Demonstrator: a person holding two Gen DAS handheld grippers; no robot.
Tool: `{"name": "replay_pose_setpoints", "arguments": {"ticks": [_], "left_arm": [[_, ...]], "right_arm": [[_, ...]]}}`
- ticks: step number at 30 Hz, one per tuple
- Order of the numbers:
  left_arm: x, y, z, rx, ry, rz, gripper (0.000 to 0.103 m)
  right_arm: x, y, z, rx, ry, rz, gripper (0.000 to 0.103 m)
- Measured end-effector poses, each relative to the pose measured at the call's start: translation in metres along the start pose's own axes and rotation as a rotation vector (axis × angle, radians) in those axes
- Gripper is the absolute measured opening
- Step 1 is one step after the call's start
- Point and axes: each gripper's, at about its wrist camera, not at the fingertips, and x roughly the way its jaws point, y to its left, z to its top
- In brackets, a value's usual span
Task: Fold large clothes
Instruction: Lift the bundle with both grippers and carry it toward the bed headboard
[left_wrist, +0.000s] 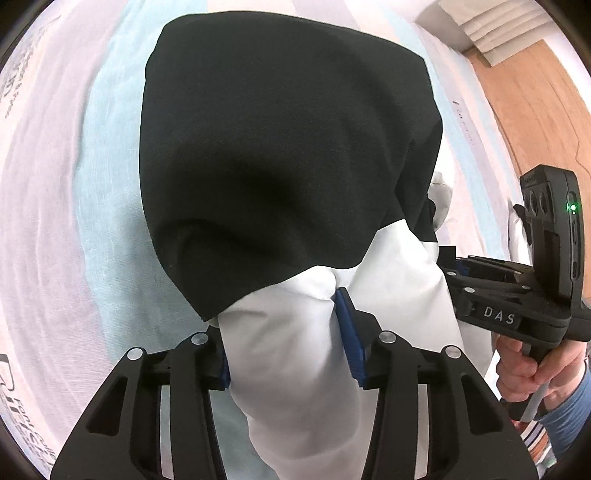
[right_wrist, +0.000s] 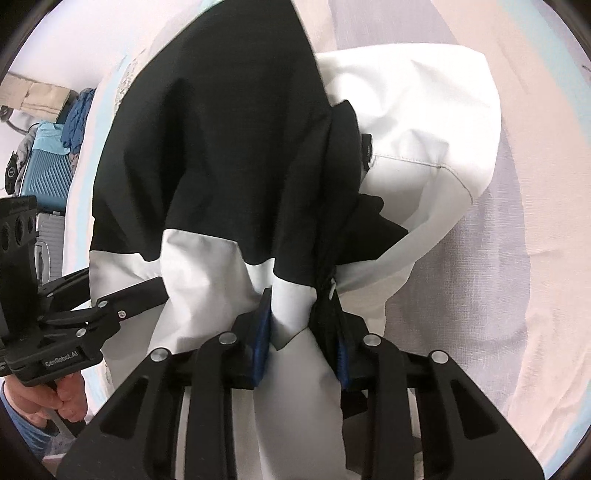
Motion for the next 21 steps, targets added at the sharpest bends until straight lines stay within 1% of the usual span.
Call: {"name": "replay_pose_setpoints", "arguments": {"ticks": [5, 13, 17, 21], "left_arm": [[-0.012, -0.003, -0.005, 0.02, -0.021, -0.004, 0.041], [-0.034, -0.014, -0.011, 0.042, -0.053, -0.013, 0.038], [-0.047, -0.021, -0.015, 0.07, -0.069, -0.005, 0.038], [-0.057, -0.029, -0.016, 0.076, -0.081, -0.002, 0.037]], "right_arm": [[-0.009, 0.003, -0.013, 0.01, -0.036, 0.016, 0.025], [-0.04, 0.003, -0.024, -0.011, -0.088, 0.029, 0.025], [-0.06, 0.005, -0.029, -0.027, -0.116, 0.027, 0.025], [-0.077, 0.003, -0.035, -0.035, -0.135, 0.017, 0.024]]}}
